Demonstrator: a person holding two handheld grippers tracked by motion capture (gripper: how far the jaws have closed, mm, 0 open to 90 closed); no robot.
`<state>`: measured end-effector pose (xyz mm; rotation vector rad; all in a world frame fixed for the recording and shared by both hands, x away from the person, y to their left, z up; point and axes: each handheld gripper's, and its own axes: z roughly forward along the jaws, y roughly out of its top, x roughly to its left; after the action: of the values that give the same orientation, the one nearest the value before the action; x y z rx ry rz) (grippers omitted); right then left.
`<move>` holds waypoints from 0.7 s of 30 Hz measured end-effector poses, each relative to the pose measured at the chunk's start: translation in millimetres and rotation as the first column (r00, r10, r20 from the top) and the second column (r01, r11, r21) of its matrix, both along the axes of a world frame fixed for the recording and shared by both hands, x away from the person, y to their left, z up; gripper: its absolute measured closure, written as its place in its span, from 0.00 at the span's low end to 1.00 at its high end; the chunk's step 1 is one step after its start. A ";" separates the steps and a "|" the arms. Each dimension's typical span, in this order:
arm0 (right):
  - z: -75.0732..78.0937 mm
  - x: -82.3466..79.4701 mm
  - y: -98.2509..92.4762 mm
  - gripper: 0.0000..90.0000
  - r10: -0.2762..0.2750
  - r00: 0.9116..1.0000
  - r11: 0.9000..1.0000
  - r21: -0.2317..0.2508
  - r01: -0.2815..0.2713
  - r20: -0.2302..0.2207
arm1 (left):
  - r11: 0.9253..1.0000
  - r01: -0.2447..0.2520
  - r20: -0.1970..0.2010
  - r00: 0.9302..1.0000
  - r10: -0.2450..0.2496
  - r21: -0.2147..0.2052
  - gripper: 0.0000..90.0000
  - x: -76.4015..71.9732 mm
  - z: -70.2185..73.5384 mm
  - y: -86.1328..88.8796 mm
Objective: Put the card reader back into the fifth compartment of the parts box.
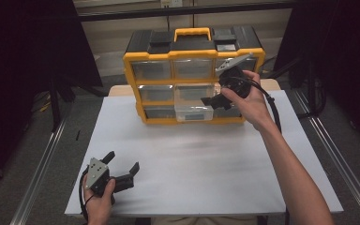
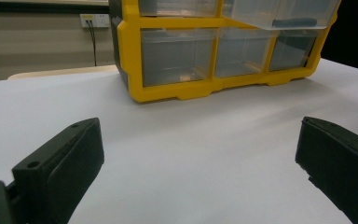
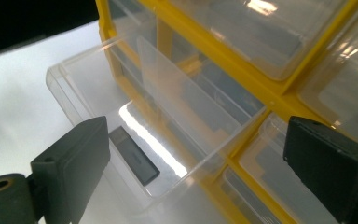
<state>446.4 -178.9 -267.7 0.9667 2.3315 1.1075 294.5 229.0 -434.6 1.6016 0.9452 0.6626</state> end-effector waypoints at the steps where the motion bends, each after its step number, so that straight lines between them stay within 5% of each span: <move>1: -0.2 -1.8 -1.2 0.08 -0.006 1.000 1.000 0.015 0.005 0.009 | 1.000 -0.006 0.003 1.000 0.006 -0.002 0.01 -0.7 0.4 1.0; 9: -10.9 -16.6 -10.7 0.07 -0.060 0.996 0.992 0.115 0.052 0.071 | 1.000 -0.016 0.006 1.000 0.016 -0.005 0.01 -3.7 0.9 2.8; 10: -15.2 -21.2 -12.4 0.07 -0.087 0.991 0.989 0.132 0.072 0.106 | 1.000 -0.017 0.009 1.000 0.017 -0.008 0.01 -3.9 1.1 2.7; 21: -32.3 -43.4 -25.7 0.06 -0.159 0.968 0.973 0.199 0.120 0.196 | 1.000 -0.022 0.012 1.000 0.022 -0.011 0.02 -3.9 1.6 2.6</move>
<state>403.0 -204.7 -300.0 1.0078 1.9875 1.3177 290.6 231.6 -433.0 1.5784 0.9578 0.6808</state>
